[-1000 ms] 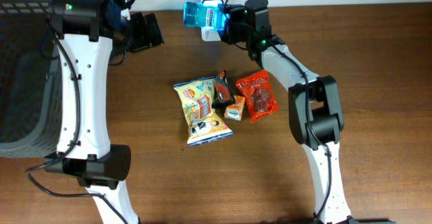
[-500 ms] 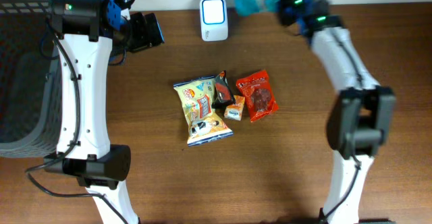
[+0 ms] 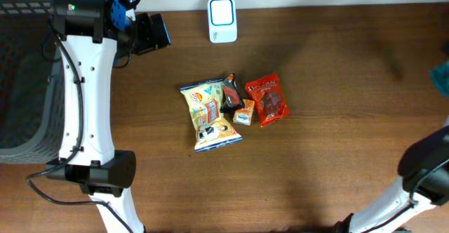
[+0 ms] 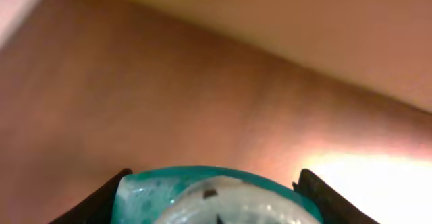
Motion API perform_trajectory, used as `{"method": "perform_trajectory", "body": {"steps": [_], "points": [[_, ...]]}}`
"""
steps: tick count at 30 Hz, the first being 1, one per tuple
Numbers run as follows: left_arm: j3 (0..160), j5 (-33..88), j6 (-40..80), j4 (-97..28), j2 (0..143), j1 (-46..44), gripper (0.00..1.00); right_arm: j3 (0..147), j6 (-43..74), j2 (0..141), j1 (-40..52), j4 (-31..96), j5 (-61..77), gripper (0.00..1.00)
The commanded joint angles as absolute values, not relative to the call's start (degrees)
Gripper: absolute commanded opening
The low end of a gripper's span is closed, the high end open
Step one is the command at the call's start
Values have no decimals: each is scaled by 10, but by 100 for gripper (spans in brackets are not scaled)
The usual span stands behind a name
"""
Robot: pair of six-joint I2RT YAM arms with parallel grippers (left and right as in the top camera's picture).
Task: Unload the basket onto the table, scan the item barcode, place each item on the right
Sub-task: 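Carry the mouthwash bottle to the right table edge and release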
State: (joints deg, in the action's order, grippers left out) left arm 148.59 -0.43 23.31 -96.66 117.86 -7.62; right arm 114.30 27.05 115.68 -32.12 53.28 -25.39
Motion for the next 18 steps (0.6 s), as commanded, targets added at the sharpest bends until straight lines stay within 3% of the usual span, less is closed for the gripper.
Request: {"method": "perform_trajectory", "body": {"steps": [1,6,12,15,18], "points": [[1487,-2,226,-967,1167,-73,99,1153,252,1187,-388,533,-276,60],[1487,-2,226,-967,1167,-73,99,1153,201,1232,-444,484,-269,63],[1487,-2,226,-967,1167,-73,99,1153,135,1277,-452,334,-182,64],[1487,-2,226,-967,1167,-73,99,1153,135,1300,-452,295,-182,74],[1487,-2,226,-967,1167,-73,99,1153,122,1326,-455,293,-182,77]]}}
